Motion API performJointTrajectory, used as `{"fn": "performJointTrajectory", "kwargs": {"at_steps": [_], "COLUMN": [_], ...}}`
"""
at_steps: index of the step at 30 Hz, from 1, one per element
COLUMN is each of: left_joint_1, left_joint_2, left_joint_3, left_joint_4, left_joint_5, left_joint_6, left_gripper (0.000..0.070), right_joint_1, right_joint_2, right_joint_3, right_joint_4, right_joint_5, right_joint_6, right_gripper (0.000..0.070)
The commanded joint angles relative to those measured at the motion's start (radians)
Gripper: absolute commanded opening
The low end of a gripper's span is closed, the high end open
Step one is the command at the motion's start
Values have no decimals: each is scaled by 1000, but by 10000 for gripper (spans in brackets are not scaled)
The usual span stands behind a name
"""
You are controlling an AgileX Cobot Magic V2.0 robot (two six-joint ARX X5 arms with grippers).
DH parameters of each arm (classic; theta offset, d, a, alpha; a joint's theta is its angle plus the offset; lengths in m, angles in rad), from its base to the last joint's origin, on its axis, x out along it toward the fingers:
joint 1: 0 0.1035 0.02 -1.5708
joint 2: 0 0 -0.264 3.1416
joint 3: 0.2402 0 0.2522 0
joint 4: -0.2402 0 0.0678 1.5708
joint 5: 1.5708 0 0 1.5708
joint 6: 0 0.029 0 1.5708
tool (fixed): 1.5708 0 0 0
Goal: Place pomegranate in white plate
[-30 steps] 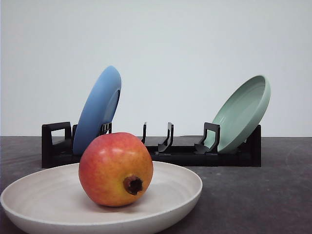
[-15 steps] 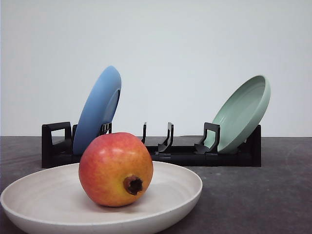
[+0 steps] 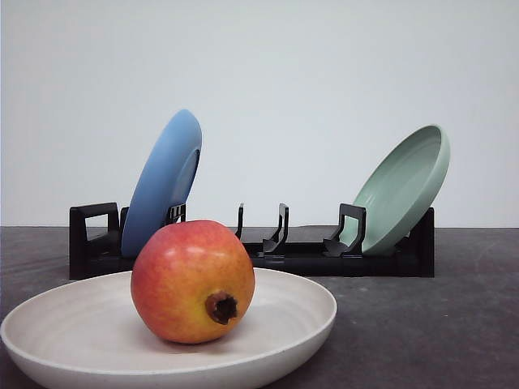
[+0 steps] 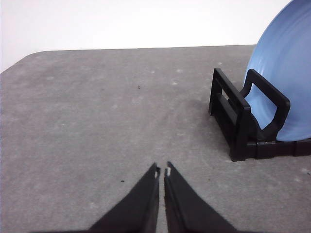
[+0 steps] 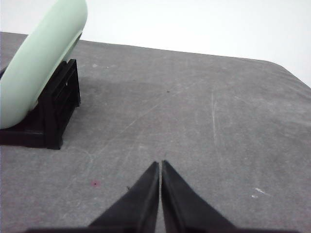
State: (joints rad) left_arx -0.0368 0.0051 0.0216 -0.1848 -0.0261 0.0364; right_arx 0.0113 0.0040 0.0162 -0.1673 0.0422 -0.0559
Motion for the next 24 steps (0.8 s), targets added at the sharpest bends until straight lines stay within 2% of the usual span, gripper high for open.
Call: {"fn": "performJointTrajectory", "kwargs": {"at_steps": [1,24], "left_joint_1": [0,0], "left_joint_2": [-2,-2], "left_joint_3": [-10,-10], "left_joint_4": [-3,-3], "left_joint_5": [0,0], "left_joint_6": [-3,-3], "left_gripper": [0,0], "right_joint_1": [-1,-1], "right_joint_2": [0,0], "right_joint_3": [-5,-5], "right_joint_4": [10,10], "right_joint_5": [3,4], "right_joint_6": [-8,-8], "right_gripper": [0,0]}}
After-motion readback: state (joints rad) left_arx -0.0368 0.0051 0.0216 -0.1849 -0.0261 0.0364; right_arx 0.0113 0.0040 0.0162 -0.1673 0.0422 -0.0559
